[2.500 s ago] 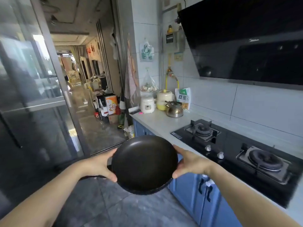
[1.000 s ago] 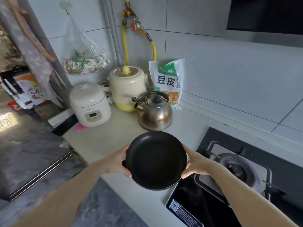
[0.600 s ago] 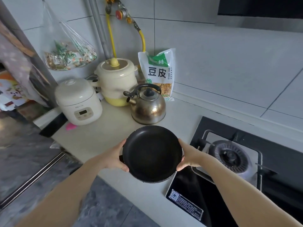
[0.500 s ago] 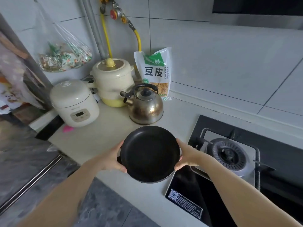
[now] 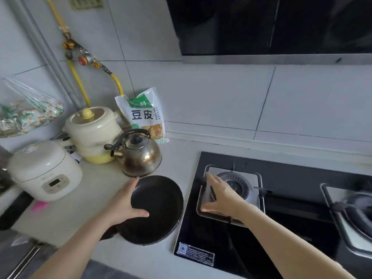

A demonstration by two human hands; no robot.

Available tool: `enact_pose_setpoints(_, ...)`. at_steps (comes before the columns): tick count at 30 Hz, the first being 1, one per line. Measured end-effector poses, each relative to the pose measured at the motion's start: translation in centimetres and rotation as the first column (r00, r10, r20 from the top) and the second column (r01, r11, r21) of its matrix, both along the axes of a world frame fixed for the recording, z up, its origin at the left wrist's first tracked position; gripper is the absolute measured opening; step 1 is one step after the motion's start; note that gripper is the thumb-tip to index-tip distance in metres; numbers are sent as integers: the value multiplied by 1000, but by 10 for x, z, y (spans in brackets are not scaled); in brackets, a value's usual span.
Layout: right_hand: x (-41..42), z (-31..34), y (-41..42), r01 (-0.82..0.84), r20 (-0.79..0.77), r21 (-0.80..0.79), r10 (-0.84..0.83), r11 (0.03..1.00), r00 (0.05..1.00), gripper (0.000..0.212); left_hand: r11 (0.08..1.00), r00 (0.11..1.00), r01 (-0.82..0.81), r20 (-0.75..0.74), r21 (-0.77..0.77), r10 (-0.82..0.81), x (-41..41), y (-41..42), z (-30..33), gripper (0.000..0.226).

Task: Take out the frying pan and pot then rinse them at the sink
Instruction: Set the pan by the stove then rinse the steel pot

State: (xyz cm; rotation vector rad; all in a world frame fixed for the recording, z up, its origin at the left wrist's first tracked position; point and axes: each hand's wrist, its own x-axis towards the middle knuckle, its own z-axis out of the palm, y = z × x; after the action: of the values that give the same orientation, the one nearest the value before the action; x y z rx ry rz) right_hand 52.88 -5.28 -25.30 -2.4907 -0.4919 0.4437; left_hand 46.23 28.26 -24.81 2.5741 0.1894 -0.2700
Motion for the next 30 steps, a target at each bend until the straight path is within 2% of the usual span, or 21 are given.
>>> enact_pose_setpoints(4, -32, 27, -112, 251, 173, -92, -233, 964, 957, 105, 952, 971, 201, 77, 232, -224, 23, -87, 27, 111)
enact_pose_setpoints(7, -76, 46, -206, 482, 284, -153, -429, 863, 857, 101, 881, 912, 288, 172, 376, -372, 30, -179, 45, 108)
enact_pose_setpoints(9, -112, 56, -266, 643, 354, -147, -567, 751, 743, 98, 862, 869, 294, 260, 412, -420, 30, -245, 52, 107)
enact_pose_setpoints(13, -204, 75, -381, 882, 437, -72, -780, 465, 447, 95, 922, 843, 231, 408, 312, -350, 9, -386, 62, 102)
enact_pose_setpoints(17, -301, 82, -481, 970, 482, -53, -845, 236, 232, 99, 943, 824, 242, 465, 228, -324, -36, -524, 67, 99)
enact_pose_setpoints(22, -409, 95, -576, 998, 489, -56, -872, -26, 5, 100, 927, 788, 331, 488, 179, -376, -89, -658, 70, 96)
enact_pose_setpoints(25, -464, 102, -620, 989, 482, -32, -869, -146, -112, 100, 891, 762, 419, 466, 176, -450, -112, -726, 72, 94)
enact_pose_setpoints(30, -540, 106, -683, 946, 486, -29, -832, -322, -268, 99, 802, 660, 566, 477, 192, -580, -145, -840, 77, 97)
